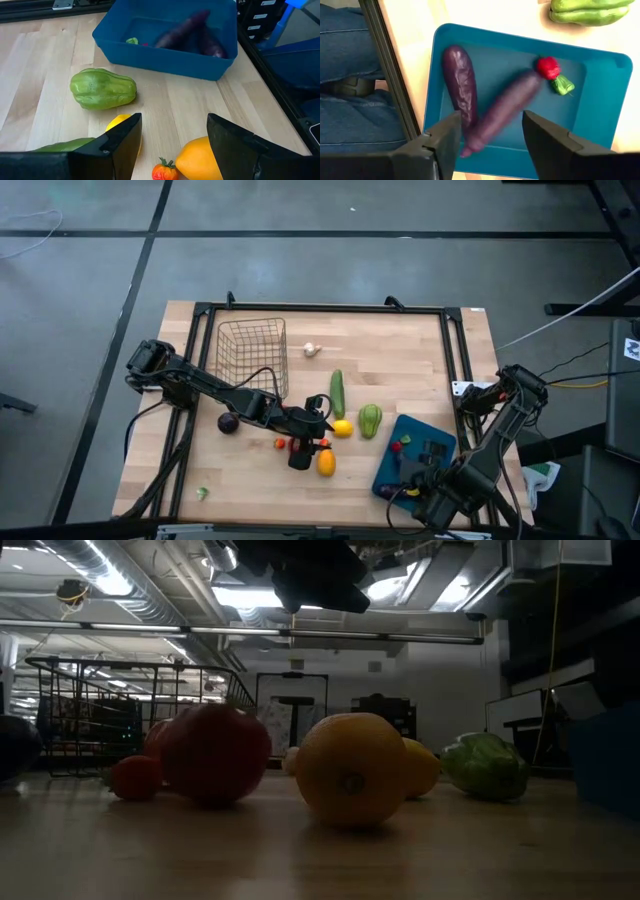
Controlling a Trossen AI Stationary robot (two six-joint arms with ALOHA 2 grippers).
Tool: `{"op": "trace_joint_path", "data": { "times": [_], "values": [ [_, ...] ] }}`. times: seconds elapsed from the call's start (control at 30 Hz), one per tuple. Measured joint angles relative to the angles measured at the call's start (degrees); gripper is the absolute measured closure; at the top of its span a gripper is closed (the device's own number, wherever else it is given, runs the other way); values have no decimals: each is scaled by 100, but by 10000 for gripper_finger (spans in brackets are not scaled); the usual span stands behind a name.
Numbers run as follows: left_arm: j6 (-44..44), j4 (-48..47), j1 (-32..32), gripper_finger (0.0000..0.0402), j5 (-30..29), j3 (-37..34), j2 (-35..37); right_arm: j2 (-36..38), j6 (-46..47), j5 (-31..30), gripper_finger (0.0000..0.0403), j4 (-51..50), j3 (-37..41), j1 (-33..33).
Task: Sort produce into baskets
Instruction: Put the green mushroom into the blue bin
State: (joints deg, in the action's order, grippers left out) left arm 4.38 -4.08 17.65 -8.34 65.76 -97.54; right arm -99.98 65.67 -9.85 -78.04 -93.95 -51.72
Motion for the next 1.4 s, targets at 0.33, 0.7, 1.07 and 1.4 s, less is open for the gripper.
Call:
{"op": "trace_joint_path", "data": {
  "times": [0.33,0.7,1.07,1.4],
  "values": [
    [3,0,-2,180,0,0,0,0,-171,-28,193,-4,0,0],
    [20,0,33,180,0,0,0,-2,-343,-592,193,-8,-2,0],
    [1176,-1716,329,180,42,0,752,-2,-904,-656,194,-9,-4,147],
    [4114,-4621,1284,180,1060,0,1261,-2,-1299,-651,194,-2,-4,559]
  ]
}}
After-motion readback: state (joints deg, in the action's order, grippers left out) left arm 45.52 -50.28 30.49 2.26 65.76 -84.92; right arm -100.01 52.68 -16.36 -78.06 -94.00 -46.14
